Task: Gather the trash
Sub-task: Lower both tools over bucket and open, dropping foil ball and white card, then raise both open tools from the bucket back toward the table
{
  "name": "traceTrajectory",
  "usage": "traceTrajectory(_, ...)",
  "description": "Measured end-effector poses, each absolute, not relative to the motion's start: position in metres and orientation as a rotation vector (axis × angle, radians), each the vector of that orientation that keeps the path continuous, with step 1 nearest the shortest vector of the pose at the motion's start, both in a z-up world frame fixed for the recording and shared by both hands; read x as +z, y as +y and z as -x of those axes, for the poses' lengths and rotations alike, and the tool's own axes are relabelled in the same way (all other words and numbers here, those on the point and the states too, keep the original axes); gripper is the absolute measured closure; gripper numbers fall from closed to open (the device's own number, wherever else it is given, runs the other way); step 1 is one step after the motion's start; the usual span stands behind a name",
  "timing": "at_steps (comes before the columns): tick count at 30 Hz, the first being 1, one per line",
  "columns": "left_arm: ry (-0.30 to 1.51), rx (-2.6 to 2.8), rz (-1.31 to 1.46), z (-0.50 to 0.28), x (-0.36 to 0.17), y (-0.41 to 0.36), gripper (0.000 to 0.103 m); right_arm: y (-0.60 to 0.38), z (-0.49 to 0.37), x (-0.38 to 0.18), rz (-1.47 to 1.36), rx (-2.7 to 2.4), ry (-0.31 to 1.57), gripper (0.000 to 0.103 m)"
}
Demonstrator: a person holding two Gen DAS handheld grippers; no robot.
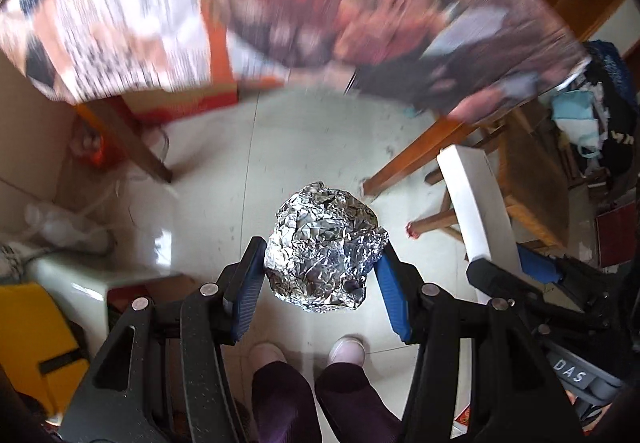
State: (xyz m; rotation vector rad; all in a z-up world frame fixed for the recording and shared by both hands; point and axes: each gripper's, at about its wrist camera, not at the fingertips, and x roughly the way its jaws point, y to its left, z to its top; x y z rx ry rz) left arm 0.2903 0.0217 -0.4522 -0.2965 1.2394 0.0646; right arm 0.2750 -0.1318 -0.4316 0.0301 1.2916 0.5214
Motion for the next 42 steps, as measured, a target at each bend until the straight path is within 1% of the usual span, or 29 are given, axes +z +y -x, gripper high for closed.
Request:
traceTrajectory(5,1.318,0.100,0.337,-0.294,-0.534,0.029,0.050,-0.124,-0.286,-0.506,0.001,0.528,1.372,0.055)
traceTrajectory(11,1.353,0.127,0.354,-0.303,-0.601,0.039,0.050,-0.104,-0.305,-0.576,0.024,0.547,1.447,0.054)
traceTrajectory(12,1.361,0.127,0.360,-0.306,-0.609,0.040,0.050,-0.101,-0.308,-0.587,0.026,0.542,1.475,0.051)
traceTrajectory(14,1.375,0.121,0.377,-0.311,-0.625,0.041,0.050,-0.099,-0.312,-0.601,0.019,0.550,1.515,0.048)
traceTrajectory(19,1.411,0.084,0.377,-0.320,-0.651,0.031,0.050,-0.108,-0.312,-0.605,0.026,0.518,1.520,0.048)
traceTrajectory(22,1.431,0.050,0.387,-0.326,-0.656,0.021,0.050,-0.109,-0.311,-0.599,0.059,0.508,1.513,0.048)
traceTrajectory(24,1.463,0.040,0.394,-0.331,-0.661,0.017,0.046,-0.113,-0.315,-0.597,0.071,0.502,1.506,0.048)
traceTrajectory(25,1.485,0.046,0.393,-0.333,-0.663,0.014,0.041,-0.115,-0.316,-0.594,0.068,0.502,1.504,0.048)
traceTrajectory(26,1.504,0.053,0.390,-0.335,-0.665,0.011,0.040,-0.116,-0.318,-0.594,0.064,0.503,1.502,0.048)
traceTrajectory(31,1.520,0.054,0.380,-0.336,-0.661,0.008,0.040,-0.122,-0.325,-0.577,0.050,0.489,1.472,0.048)
traceTrajectory(34,1.512,0.057,0.359,-0.335,-0.645,0.006,0.040,-0.122,-0.325,-0.561,0.040,0.484,1.452,0.048)
traceTrajectory(38,1.481,0.063,0.312,-0.333,-0.604,0.004,0.040,-0.123,-0.325,-0.533,0.021,0.482,1.441,0.048)
traceTrajectory(42,1.457,0.062,0.290,-0.330,-0.561,0.005,0.040,-0.123,-0.326,-0.487,0.011,0.484,1.407,0.048)
